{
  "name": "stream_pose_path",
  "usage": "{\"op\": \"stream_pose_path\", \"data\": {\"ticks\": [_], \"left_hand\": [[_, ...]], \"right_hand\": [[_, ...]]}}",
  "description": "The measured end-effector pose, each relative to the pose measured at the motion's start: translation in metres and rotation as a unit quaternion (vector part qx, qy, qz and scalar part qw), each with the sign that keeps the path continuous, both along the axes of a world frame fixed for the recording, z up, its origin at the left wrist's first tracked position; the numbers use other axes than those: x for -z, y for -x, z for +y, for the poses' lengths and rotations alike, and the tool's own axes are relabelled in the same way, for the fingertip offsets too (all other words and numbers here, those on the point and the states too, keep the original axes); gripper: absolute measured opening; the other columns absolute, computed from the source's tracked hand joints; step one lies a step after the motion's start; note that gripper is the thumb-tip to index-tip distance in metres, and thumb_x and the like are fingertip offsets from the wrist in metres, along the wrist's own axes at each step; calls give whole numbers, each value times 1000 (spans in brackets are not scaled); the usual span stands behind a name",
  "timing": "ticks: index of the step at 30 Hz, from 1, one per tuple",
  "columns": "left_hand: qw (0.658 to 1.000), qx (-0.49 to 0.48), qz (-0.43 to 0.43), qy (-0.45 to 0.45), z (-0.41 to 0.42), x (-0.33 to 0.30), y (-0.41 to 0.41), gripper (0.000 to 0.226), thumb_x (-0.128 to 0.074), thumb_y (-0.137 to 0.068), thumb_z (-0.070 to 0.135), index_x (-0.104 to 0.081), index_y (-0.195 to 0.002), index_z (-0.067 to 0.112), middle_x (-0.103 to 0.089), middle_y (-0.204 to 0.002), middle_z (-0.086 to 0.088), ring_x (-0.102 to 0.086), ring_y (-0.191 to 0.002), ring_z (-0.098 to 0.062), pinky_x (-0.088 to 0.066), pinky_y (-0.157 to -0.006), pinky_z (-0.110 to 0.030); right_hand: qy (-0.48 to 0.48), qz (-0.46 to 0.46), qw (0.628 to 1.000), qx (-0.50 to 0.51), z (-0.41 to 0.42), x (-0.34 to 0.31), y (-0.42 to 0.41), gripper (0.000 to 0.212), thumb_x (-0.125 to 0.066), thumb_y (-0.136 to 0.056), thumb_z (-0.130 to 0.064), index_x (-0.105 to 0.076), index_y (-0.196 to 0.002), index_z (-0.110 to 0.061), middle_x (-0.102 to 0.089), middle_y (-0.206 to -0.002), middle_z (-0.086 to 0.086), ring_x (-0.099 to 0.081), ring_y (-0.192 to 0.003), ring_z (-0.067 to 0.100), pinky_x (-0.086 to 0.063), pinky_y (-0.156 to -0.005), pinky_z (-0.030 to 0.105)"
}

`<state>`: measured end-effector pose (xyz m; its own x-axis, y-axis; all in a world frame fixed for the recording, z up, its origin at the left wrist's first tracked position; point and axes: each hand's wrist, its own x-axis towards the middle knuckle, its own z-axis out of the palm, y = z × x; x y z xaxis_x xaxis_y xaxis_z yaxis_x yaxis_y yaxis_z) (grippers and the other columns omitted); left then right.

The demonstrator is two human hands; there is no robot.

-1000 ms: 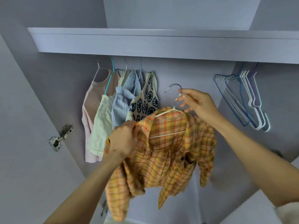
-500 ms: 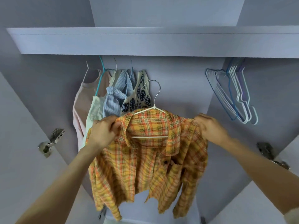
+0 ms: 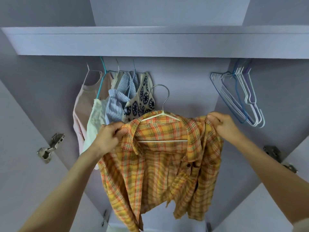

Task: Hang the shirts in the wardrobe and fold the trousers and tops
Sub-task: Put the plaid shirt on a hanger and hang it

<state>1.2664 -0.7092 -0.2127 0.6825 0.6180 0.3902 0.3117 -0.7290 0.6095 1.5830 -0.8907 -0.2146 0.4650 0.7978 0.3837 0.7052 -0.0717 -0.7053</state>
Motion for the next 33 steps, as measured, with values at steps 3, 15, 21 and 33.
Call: {"op": "stream_pose_path", "data": {"ticks": [3, 15, 21, 33], "left_hand": [[1000, 7, 10, -5, 2, 2, 0, 25, -54, -92, 10, -52, -67, 6, -43, -57, 3, -39, -55, -18, -33, -63, -31], [990, -96, 9, 104, 6, 14, 1, 14, -54, -93, 19, -65, -85, 12, -59, -69, -10, -48, -65, -23, -43, -74, -36], [987, -92, 38, 129, 10, 27, -9, 14, -55, -92, 21, -65, -91, 12, -60, -72, -7, -50, -70, -22, -43, -71, -34], [981, -110, -27, 157, 18, 30, -16, 23, -54, -93, 21, -59, -70, 20, -52, -62, -4, -44, -64, -22, -37, -68, -33]], "right_hand": [[36, -56, 998, -17, 1, 2, 2, 38, -43, -95, -1, -36, -59, -12, -33, -56, 1, -36, -53, 8, -27, -53, 20], [109, -122, 984, -67, -16, 30, 26, 32, -51, -91, -5, -54, -123, -7, -58, -113, 4, -53, -105, 17, -43, -92, 28], [176, -172, 966, -75, -28, 41, 24, 27, -44, -97, -15, -59, -89, 6, -60, -85, 16, -56, -83, 32, -43, -77, 39], [195, 104, 966, 134, -36, 92, 8, 28, -54, -93, -19, -48, -114, -2, -56, -102, 7, -56, -100, 26, -46, -82, 36]]}}
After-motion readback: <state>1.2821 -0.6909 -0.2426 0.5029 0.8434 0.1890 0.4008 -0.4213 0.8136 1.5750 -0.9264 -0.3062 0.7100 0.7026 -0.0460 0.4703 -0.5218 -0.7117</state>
